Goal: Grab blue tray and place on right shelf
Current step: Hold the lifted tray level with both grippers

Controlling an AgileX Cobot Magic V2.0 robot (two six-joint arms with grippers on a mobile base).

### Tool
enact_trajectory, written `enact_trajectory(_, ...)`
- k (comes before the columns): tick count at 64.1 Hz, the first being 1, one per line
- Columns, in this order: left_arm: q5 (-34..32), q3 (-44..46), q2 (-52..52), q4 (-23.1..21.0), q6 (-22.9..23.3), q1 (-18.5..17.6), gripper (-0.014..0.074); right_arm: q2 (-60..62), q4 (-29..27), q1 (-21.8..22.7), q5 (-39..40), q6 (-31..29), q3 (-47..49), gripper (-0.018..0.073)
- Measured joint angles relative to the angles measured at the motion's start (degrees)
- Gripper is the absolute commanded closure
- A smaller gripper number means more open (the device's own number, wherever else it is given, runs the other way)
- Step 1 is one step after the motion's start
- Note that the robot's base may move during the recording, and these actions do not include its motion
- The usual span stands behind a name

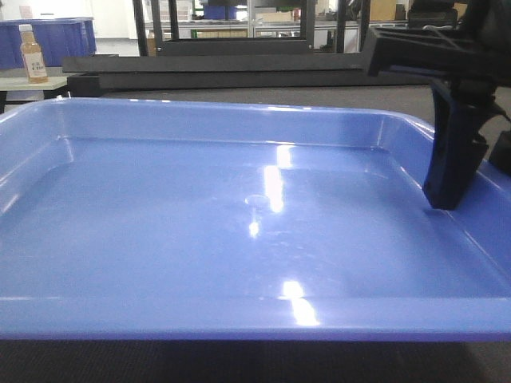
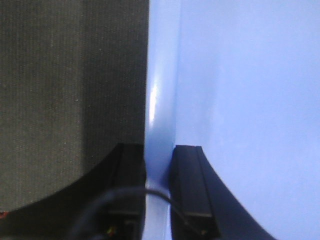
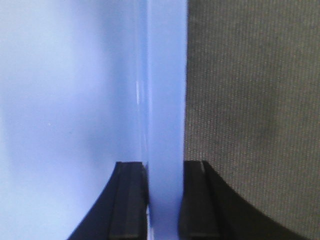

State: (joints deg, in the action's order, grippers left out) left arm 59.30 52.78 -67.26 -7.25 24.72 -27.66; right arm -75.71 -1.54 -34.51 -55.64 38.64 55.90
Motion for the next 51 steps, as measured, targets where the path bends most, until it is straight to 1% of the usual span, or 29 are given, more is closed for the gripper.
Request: enact_trajectory(51, 1.69, 0.16, -0.27, -0.11, 0.0, 0.0, 0.0605, 0.0, 0.0, 0.0, 0.36, 0.0, -0.1, 0.0391)
